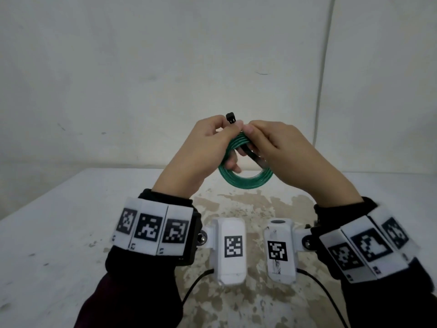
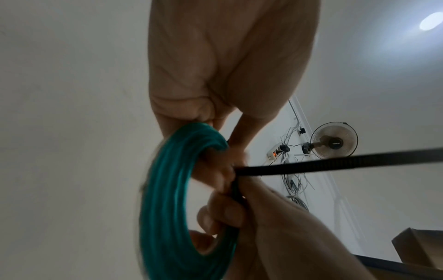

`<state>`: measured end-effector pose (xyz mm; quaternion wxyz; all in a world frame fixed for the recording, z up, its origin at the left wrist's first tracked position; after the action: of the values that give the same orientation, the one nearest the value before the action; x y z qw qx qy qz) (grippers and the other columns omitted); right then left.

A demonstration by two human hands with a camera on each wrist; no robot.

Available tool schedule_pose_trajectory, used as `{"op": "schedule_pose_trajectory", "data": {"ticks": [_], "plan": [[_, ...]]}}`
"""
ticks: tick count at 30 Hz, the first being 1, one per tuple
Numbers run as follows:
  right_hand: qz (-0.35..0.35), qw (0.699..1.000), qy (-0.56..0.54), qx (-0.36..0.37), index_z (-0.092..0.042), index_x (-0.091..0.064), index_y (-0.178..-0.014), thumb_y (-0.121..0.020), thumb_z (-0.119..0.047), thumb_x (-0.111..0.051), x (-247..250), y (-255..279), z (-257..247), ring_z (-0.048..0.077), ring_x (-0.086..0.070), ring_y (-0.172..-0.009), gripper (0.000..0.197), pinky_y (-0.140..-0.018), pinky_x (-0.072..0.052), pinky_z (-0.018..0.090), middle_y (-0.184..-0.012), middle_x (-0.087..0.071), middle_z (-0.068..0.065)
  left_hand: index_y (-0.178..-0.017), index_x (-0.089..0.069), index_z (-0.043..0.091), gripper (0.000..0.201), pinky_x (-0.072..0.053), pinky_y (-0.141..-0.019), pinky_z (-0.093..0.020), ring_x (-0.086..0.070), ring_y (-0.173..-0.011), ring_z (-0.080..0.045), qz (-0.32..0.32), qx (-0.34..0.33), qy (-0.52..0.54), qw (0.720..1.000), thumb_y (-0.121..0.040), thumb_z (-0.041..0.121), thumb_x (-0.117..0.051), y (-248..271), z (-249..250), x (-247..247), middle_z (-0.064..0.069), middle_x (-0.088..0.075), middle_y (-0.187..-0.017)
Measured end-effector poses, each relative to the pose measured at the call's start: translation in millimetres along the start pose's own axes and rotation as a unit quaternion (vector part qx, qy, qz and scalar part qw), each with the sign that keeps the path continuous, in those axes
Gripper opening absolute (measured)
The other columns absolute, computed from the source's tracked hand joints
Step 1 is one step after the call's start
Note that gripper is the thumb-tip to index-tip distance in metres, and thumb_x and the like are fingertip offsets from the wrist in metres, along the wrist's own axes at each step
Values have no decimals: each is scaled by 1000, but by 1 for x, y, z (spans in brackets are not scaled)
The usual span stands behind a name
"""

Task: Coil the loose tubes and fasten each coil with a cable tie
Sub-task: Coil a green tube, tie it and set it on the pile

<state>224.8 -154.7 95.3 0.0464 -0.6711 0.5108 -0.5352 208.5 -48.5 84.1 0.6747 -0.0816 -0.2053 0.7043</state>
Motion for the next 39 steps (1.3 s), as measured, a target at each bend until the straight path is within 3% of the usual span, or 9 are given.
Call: {"op": "schedule_pose_trajectory", "data": {"ticks": [5, 8, 10, 13, 17, 22, 24, 28, 39], "plan": [[-28, 995, -83, -37, -14, -57, -87, -101, -37, -33, -3, 0, 6, 16, -53, -63, 36, -74, -50, 51, -71, -60, 3, -79, -44, 6, 25, -29, -41, -20, -32, -36, -11, 33, -27, -2, 999, -98, 19, -50, 0, 5, 3, -10, -53, -60], [-30, 993, -110, -29, -24, -53, -106, -98, -30, -47, 6, 3, 4, 12, -59, -75, 12, -80, -51, 45, -80, -60, -5, -78, -44, 7, 24, -27, -40, -19, -29, -34, -10, 60, -32, 15, 998, -98, 17, -51, 0, 6, 7, 1, -52, -47], [-21, 996, -87, 9, -32, -54, -114, -90, -30, -62, 15, 6, -4, 8, -57, -92, 25, -85, -51, 37, -98, -57, -6, -78, -45, 6, 23, -27, -41, -20, -28, -35, -10, 71, -35, 24, 997, -98, 16, -51, 0, 5, 10, 5, -48, -42], [18, 996, -69, 53, -38, -64, -104, -83, -36, -70, 26, 8, -18, 4, -51, -105, 22, -91, -45, 27, -106, -53, -9, -80, -48, 4, 21, -27, -41, -20, -28, -36, -11, 72, -38, 30, 996, -98, 16, -50, 0, 3, 11, 7, -46, -41], [42, 993, -86, 70, -36, -60, -81, -89, -31, -63, 25, 8, -26, 8, -56, -88, 10, -84, -45, 30, -86, -59, -8, -89, -54, -2, 20, -28, -41, -20, -30, -37, -12, 57, -47, 16, 997, -98, 16, -51, 0, 5, 9, -1, -52, -49], [46, 982, -175, 62, -3, -67, -84, -98, -27, -49, 20, 5, -25, 24, -56, -78, 34, -74, -43, 33, -75, -64, 8, -80, -51, 4, 24, -25, -41, -22, -30, -42, -13, 47, -67, -31, 996, -97, 21, -51, -1, 6, 7, -5, -45, -53], [51, 975, -212, 45, 3, -67, -82, -98, -25, -49, 20, 5, -22, 12, -51, -68, 37, -71, -42, 23, -69, -61, 3, -79, -58, 5, 25, -24, -41, -21, -31, -42, -13, 50, -71, -36, 996, -96, 22, -54, -1, 6, 5, -8, -45, -54], [42, 960, -277, -25, -11, -61, -63, -93, -22, -56, 17, 5, -11, -2, -45, -55, 32, -60, -36, 7, -54, -53, -13, -83, -69, 8, 21, -25, -41, -20, -30, -41, -11, 63, -72, -35, 995, -95, 20, -56, -2, 3, 5, -8, -45, -53], [23, 943, -314, -108, -24, -57, -47, -95, -24, -53, 6, 2, 6, 13, -43, -68, 48, -76, -37, 28, -56, -48, -10, -90, -73, 14, 16, -26, -42, -20, -31, -48, -17, 89, -59, 12, 994, -94, 18, -58, -5, -2, 9, -9, -43, -57]]}}
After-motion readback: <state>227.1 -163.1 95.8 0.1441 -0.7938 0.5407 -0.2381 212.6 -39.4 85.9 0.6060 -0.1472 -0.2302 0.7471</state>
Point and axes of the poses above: each hand's wrist, its own y-axis away from the middle knuckle, its own x-axis out of the back of the hand, z = x × y, the point moved 8 cm from there along -y, towards the middle knuckle
